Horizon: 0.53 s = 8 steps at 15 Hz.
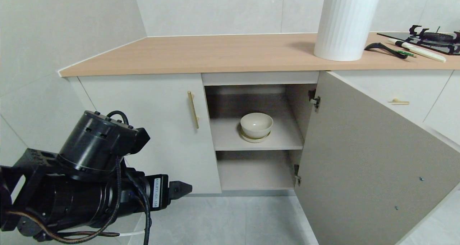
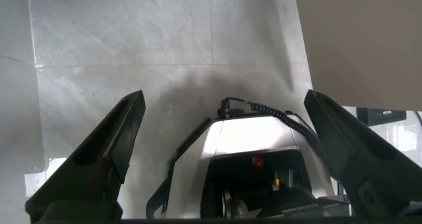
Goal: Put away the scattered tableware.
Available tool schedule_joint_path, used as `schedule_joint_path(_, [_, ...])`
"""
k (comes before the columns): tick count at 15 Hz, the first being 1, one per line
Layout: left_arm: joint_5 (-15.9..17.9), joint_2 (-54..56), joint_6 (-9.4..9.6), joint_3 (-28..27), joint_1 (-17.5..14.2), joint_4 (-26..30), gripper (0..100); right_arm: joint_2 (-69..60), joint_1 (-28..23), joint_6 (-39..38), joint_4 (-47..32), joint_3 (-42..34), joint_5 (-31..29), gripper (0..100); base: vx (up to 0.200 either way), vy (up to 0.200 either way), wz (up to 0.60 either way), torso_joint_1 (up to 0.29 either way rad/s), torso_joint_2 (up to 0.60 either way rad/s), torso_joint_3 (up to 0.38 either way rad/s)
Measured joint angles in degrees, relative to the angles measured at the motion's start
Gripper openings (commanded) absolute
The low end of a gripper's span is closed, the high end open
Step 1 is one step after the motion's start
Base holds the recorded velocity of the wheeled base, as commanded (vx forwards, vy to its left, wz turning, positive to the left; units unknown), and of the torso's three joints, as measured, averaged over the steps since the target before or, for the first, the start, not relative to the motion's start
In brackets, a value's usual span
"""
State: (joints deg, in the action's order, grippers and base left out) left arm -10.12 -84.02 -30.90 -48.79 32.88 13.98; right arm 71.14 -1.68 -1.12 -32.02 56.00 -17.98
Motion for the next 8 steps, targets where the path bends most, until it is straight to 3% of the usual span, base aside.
schedule_joint_path(3, [0.0,0.0,0.00,0.0,0.0,0.0,100,2.2,-0.5,-1.9,5.1,-1.6,0.1,100,0.000,0.000,0.00,0.000,0.00,0.000])
schedule_joint_path(8, [0.0,0.0,0.00,0.0,0.0,0.0,100,3.5,2.6,-4.3,5.6,-2.5,0.3,100,0.000,0.000,0.00,0.000,0.00,0.000])
